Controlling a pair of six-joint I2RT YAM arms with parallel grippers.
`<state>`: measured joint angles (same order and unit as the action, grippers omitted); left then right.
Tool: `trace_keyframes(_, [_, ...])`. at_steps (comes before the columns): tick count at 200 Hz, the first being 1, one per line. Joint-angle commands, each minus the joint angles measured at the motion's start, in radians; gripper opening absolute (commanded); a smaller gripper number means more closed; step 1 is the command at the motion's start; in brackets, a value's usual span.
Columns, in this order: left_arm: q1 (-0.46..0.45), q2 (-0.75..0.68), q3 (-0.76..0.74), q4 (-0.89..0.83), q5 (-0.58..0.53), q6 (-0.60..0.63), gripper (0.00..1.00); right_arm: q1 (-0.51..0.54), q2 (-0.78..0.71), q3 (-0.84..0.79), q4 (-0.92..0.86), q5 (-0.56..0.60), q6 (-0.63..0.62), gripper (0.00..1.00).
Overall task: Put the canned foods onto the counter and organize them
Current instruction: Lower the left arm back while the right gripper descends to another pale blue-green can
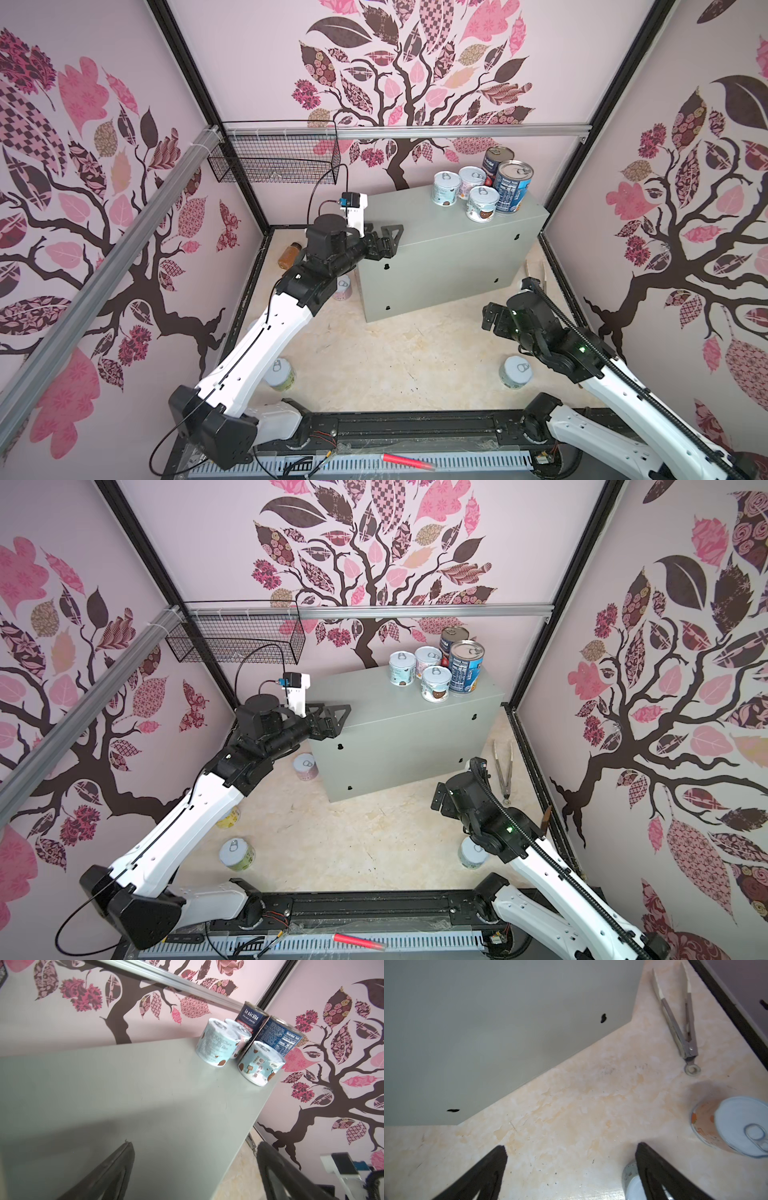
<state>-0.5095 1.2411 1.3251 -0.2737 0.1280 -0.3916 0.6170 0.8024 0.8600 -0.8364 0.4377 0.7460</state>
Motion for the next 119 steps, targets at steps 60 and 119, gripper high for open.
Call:
trace_keyframes(60, [-0.017,-0.226,-0.269,-0.317,-0.096,-0.058,0.96,0.001,0.018,-0.109,-0.122,0.155,0.281,1.00])
trace_keyframes(119, [-0.008,-0.382,-0.338,-0.533,-0.163,-0.083,0.96,0.000,0.009,-0.215,-0.139,0.136,0.390,1.00])
